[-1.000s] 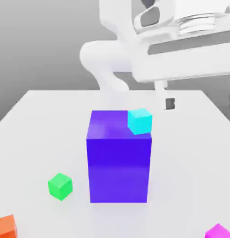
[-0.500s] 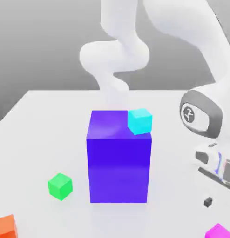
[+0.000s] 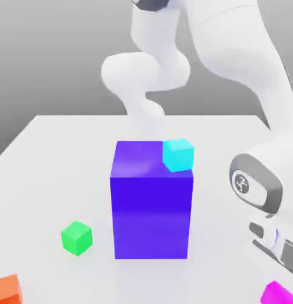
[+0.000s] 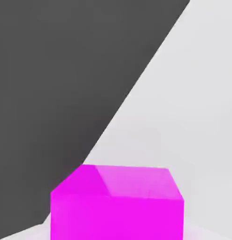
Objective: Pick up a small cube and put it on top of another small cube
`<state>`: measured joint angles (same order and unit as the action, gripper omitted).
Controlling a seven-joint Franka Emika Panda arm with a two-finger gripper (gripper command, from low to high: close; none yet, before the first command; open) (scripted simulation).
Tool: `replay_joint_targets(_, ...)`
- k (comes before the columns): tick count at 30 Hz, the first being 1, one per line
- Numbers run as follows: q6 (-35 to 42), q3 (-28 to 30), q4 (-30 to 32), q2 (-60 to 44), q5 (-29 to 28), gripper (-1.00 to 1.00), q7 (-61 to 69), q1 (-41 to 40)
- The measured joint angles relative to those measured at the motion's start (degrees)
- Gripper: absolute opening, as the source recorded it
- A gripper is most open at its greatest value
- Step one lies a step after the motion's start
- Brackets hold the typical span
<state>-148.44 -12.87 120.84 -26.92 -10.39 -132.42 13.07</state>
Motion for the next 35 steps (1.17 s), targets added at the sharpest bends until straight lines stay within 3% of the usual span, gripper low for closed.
replay_joint_targets(10, -1.7, 3.1, 13.3, 13.5, 1.4, -1.0, 25.5, -15.4)
replay_joint_targets(24, -4.8, 14.1, 36.6, 32.9, 9.7, -1.0, 68.1, -34.7)
replay_joint_targets(32, -16.6, 15.4, 39.3, 22.0, 11.4, -1.0, 71.0, -36.1)
replay_joint_targets(33, -17.6, 15.4, 39.2, 21.0, 11.5, 1.0, 71.1, -36.1)
replay_joint_targets(35, -17.6, 15.4, 39.2, 21.0, 11.5, 1.0, 71.1, -36.1)
